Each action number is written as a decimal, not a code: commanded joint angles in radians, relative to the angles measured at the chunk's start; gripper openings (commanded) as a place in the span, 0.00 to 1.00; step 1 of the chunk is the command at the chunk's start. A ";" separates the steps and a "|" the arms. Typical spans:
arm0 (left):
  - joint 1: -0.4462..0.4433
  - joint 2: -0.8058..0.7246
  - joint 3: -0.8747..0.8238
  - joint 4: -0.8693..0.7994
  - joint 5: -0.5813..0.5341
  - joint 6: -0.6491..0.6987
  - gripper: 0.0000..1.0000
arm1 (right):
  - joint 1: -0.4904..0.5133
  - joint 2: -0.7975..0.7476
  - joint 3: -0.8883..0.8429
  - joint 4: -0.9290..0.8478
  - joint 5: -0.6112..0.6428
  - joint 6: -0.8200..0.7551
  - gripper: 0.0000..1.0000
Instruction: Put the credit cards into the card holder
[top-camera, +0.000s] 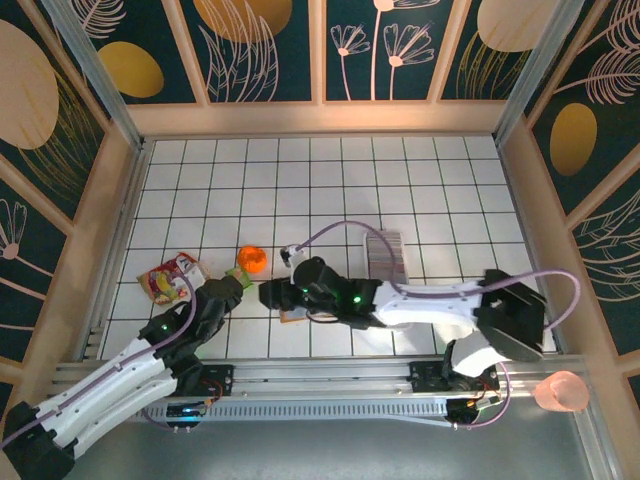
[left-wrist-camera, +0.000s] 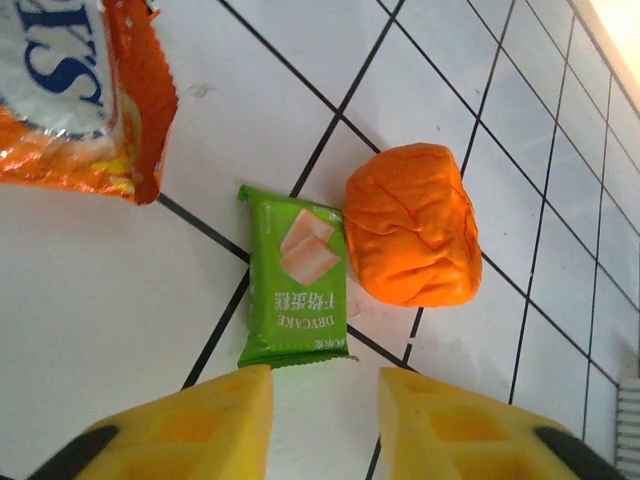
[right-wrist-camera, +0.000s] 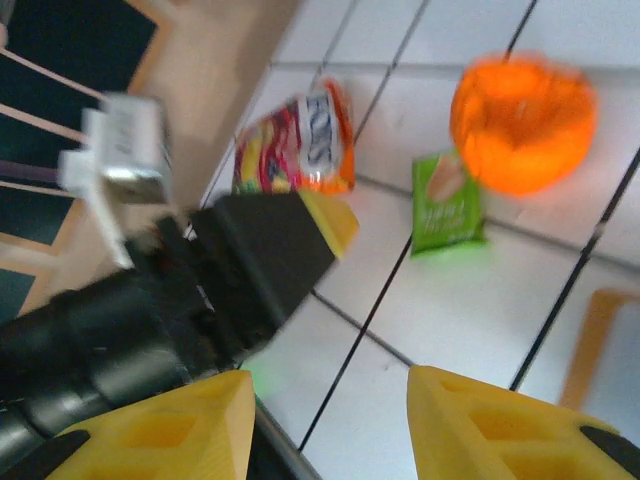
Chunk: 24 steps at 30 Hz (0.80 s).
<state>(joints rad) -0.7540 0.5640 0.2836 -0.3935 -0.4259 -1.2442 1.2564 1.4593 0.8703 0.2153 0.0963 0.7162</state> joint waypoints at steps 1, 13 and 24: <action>-0.003 0.071 0.022 0.172 0.132 0.123 0.46 | -0.012 -0.139 0.006 -0.159 0.232 -0.277 0.44; -0.004 0.358 0.098 0.342 0.318 0.315 0.65 | -0.071 -0.545 -0.011 -0.699 0.022 -1.417 0.68; -0.004 0.352 -0.030 0.524 0.365 0.233 0.65 | -0.304 -0.590 -0.182 -0.964 0.084 -1.742 0.74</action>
<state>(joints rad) -0.7540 0.9192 0.2695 0.0780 -0.0711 -0.9962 0.9733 0.8738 0.7387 -0.6666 0.1452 -0.8867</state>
